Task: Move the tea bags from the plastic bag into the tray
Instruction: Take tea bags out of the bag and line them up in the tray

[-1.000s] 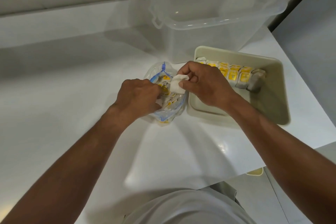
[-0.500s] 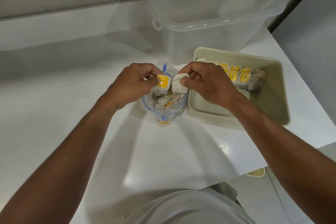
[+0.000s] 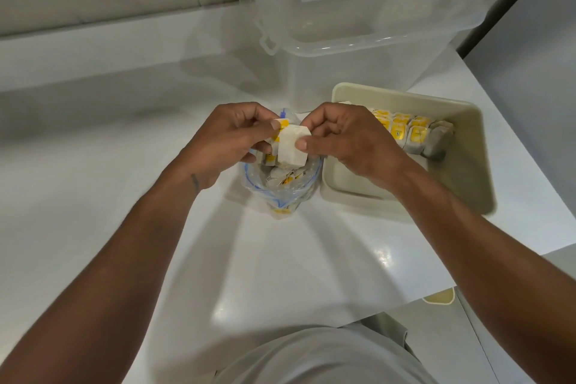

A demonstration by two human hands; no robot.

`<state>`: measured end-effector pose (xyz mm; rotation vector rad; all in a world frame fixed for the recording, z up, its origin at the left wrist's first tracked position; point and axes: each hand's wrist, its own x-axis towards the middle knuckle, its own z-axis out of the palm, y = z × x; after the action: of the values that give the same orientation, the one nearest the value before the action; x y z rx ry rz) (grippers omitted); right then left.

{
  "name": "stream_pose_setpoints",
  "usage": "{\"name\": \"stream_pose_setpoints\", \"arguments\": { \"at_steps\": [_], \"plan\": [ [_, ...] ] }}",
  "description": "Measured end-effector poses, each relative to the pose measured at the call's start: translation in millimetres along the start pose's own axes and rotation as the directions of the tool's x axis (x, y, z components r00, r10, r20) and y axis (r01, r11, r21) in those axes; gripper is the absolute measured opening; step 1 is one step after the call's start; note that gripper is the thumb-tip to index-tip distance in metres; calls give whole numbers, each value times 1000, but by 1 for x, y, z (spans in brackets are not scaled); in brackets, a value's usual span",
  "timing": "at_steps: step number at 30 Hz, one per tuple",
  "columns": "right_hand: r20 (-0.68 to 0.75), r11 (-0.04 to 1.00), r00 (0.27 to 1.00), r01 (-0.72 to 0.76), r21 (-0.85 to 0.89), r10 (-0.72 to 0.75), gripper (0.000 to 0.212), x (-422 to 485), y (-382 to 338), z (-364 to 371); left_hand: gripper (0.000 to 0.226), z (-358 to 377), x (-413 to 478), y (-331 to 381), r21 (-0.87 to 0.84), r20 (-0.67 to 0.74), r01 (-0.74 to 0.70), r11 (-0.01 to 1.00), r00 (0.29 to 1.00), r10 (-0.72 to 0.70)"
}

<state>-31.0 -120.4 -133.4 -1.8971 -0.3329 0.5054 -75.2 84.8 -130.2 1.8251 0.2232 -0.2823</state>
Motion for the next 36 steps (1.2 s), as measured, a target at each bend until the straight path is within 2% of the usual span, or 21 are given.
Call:
{"name": "stream_pose_setpoints", "arguments": {
  "at_steps": [6,10,19,22,26,32,36],
  "plan": [
    [-61,999,998,10,-31,-12,8,-3,2,-3,8,-1,1,1,87,-4,-44,995,999,44],
    [-83,998,997,-9,-56,4,4,-5,3,-10,3,-1,3,4,82,30,-64,995,998,62],
    [-144,1000,989,-17,-3,16,5,-16,7,-26,18,8,12,20,84,82,-102,991,992,95],
    [-160,1000,987,-13,-12,11,6,-22,6,-37,14,16,16,30,84,95,-123,989,989,115],
    [-227,999,974,-31,-24,25,4,-26,11,-53,10,30,25,43,165,100,-165,972,984,150],
    [-372,990,928,-69,-125,18,3,-26,35,-81,15,56,49,59,440,135,-314,841,949,284],
    [-348,982,937,-86,-168,22,3,-22,51,-91,12,76,63,63,638,189,-338,692,940,284]
  ]
}}
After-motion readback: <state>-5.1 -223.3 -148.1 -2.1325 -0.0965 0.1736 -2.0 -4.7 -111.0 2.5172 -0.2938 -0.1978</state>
